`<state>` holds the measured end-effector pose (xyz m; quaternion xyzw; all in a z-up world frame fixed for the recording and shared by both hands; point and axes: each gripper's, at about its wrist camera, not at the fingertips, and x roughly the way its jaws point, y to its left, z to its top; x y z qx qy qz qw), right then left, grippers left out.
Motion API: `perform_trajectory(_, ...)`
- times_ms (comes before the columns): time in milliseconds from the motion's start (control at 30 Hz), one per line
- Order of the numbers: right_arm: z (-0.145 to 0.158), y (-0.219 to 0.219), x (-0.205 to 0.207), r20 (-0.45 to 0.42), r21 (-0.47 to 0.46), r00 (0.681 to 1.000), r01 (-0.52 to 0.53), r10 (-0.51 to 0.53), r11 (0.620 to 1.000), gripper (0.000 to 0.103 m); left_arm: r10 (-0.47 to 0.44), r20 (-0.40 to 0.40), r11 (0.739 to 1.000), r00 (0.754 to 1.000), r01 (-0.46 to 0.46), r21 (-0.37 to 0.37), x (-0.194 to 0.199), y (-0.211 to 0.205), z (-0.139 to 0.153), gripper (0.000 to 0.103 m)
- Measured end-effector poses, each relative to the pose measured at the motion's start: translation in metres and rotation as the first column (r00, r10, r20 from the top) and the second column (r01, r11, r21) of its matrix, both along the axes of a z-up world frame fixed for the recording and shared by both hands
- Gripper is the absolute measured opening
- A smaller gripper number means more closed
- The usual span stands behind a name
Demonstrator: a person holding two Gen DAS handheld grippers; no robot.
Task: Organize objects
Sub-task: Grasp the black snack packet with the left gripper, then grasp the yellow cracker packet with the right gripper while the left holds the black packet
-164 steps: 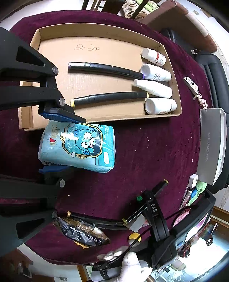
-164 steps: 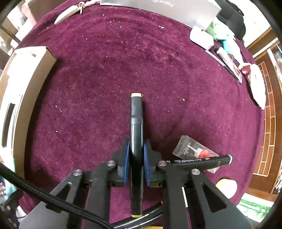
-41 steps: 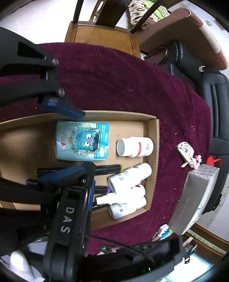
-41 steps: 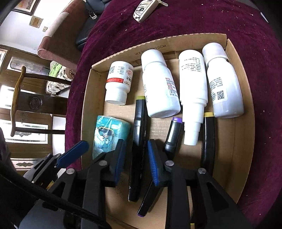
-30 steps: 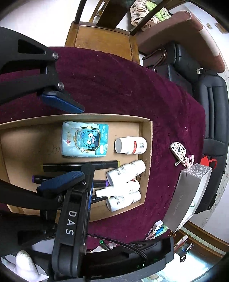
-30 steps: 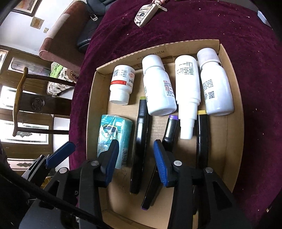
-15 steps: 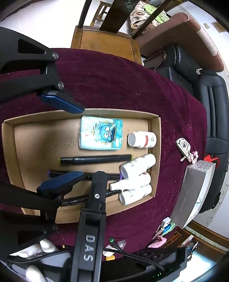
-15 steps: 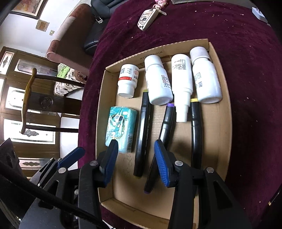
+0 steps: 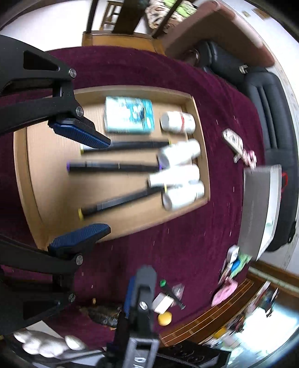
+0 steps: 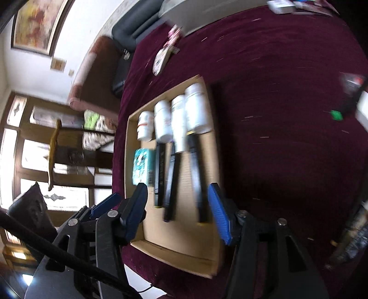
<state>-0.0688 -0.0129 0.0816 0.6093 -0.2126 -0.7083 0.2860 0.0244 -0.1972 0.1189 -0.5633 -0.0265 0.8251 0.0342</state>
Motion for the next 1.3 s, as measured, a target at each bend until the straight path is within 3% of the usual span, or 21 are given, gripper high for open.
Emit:
perform_trajectory(133, 0.004, 0.07, -0.004, 0.011, -0.031, 0.991, 0.132, -0.132, 0.991, 0.057, -0.059, 0.006, 0.998, 0.998, 0.059, 0.006, -0.005, 0.041, 0.001, 0.062)
perform_trajectory(300, 0.004, 0.17, -0.004, 0.005, -0.007, 0.952, 0.307, -0.307, 0.952, 0.062, -0.143, 0.022, 0.99, 0.989, 0.143, 0.019, -0.011, 0.101, -0.003, 0.062)
perform_trajectory(533, -0.016, 0.26, 0.01, 0.043, 0.018, 0.904, 0.424, -0.425, 0.905, 0.063, -0.239, 0.062, 0.969, 0.969, 0.234, 0.079, -0.014, 0.175, -0.014, 0.062)
perform_trajectory(700, -0.028, 0.295, 0.012, 0.077, 0.019, 0.897, 0.436, -0.436, 0.9, 0.063, -0.262, 0.113, 0.959, 0.959, 0.244, 0.146, -0.016, 0.219, -0.034, 0.062)
perform_trajectory(867, -0.032, 0.304, 0.009, 0.079, 0.016, 0.905, 0.418, -0.418, 0.908, 0.063, -0.279, 0.136, 0.954, 0.951, 0.257, 0.156, -0.018, 0.252, -0.054, 0.062)
perform_trajectory(1167, -0.042, 0.315, 0.004, 0.096, 0.02, 0.918, 0.384, -0.384, 0.923, 0.063, -0.325, 0.156, 0.945, 0.933, 0.324, 0.034, -0.016, 0.288, -0.081, 0.061)
perform_trajectory(1267, -0.043, 0.315, 0.003, 0.099, 0.022, 0.925, 0.366, -0.367, 0.93, 0.063, -0.282, 0.166, 0.959, 0.945, 0.272, 0.079, -0.018, 0.281, -0.084, 0.044)
perform_trajectory(1300, -0.043, 0.314, 0.003, 0.1, 0.021, 0.928, 0.357, -0.358, 0.934, 0.063, -0.274, 0.165, 0.961, 0.948, 0.261, 0.094, -0.018, 0.278, -0.083, 0.044)
